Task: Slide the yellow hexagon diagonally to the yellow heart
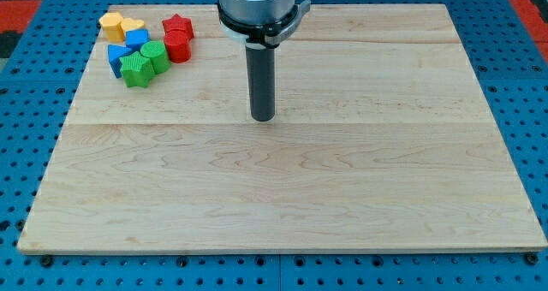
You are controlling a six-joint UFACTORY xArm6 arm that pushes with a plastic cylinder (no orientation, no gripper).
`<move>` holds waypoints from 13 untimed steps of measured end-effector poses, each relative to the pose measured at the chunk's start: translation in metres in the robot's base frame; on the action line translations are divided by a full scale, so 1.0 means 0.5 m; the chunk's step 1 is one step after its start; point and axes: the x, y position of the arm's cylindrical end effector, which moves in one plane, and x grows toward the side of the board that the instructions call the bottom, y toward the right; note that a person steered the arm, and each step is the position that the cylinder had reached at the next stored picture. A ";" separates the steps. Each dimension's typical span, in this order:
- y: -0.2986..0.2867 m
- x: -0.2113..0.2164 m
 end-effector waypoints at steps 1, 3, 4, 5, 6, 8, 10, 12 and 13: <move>0.000 0.000; -0.038 0.051; -0.172 0.049; -0.355 0.041; -0.565 0.022; -0.572 -0.007; -0.571 -0.284; -0.556 -0.405; -0.485 -0.381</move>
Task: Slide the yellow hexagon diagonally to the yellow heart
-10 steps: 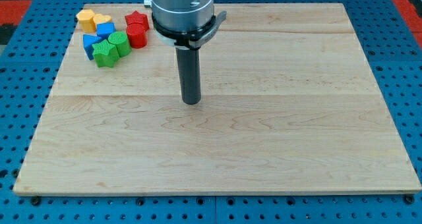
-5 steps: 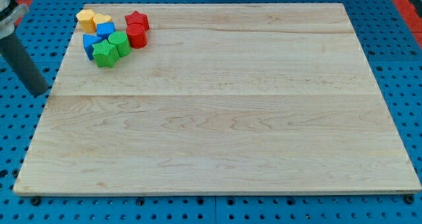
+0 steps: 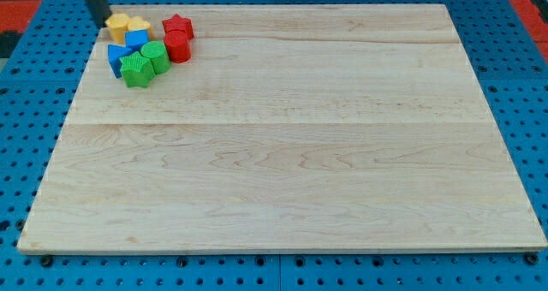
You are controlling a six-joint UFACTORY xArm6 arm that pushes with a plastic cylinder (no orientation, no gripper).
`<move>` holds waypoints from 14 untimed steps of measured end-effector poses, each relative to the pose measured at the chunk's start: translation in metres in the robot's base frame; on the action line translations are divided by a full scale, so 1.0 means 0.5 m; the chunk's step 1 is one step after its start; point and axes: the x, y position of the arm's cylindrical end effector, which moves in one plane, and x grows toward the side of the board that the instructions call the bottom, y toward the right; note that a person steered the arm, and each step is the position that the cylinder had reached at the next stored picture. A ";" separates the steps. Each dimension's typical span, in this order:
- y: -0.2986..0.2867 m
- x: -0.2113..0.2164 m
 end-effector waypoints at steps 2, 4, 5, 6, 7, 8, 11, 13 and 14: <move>0.064 0.020; 0.148 0.036; 0.184 0.008; 0.221 0.004; 0.259 0.075; 0.328 0.135; 0.376 0.155; 0.259 0.146; 0.379 0.186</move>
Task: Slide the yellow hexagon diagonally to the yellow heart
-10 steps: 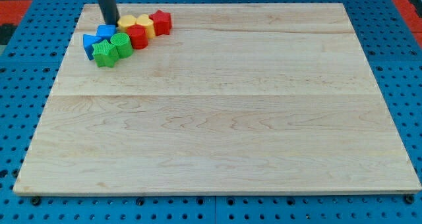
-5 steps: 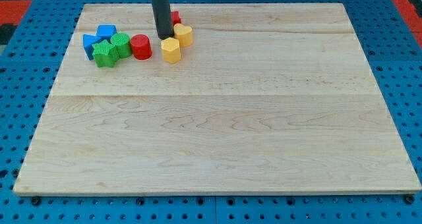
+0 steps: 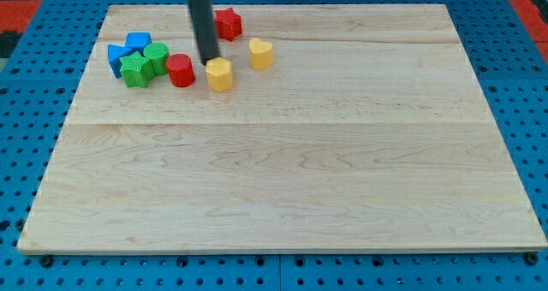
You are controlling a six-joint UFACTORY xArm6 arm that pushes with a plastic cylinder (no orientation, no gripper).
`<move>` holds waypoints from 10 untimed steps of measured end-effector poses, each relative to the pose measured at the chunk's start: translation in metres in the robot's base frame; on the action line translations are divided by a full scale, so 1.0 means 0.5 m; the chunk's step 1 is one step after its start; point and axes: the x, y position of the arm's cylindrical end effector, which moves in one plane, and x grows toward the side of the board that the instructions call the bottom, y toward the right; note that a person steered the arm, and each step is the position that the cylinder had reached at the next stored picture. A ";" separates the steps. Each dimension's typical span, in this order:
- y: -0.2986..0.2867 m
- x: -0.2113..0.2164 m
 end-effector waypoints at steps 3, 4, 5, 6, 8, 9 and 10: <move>-0.048 0.066; -0.139 0.086; -0.152 0.120; -0.225 0.126; 0.040 0.194; 0.240 0.200; 0.303 0.243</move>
